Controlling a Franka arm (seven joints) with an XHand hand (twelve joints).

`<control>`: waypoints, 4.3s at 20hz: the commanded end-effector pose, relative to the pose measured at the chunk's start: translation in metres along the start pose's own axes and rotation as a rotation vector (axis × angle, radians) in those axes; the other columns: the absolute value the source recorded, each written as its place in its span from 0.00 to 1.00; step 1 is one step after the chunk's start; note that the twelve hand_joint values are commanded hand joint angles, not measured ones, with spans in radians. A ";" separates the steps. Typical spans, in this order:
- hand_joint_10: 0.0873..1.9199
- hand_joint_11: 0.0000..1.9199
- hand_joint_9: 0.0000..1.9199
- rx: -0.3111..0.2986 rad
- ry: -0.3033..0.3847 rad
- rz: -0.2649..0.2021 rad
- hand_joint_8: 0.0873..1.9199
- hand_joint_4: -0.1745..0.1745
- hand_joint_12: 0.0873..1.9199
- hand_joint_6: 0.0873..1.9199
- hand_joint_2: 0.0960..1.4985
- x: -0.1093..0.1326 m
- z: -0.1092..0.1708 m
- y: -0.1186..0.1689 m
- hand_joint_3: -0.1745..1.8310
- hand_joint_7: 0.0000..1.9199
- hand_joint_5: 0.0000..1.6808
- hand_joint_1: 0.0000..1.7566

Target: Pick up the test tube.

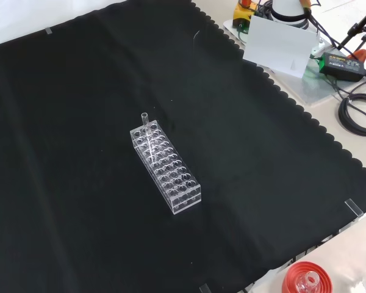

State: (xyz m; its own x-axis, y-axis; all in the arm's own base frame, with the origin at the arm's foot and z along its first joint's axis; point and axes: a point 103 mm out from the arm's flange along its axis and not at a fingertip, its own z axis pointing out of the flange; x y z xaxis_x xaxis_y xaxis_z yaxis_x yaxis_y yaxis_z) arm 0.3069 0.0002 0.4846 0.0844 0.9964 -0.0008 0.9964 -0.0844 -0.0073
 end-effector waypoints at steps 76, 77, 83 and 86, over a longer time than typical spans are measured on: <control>0.36 0.20 0.26 0.222 -0.067 -0.192 0.34 0.39 0.68 0.00 0.32 0.047 0.212 0.061 0.29 0.22 0.12 0.45; 0.36 0.20 0.26 0.227 -0.062 -0.192 0.34 0.39 0.68 0.00 0.32 0.047 0.217 0.064 0.30 0.23 0.13 0.45; 0.36 0.21 0.28 0.250 -0.042 -0.207 0.34 0.38 0.68 0.00 0.31 0.052 0.240 0.082 0.31 0.24 0.14 0.46; 0.35 0.21 0.28 0.258 -0.033 -0.209 0.34 0.37 0.68 0.00 0.30 0.054 0.251 0.093 0.32 0.24 0.14 0.46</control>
State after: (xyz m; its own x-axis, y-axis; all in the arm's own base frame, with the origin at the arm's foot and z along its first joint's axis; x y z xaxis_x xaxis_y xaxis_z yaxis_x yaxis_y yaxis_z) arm 0.3798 0.0435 0.2506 -0.1189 0.9925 -0.0267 0.9574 0.1075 -0.2680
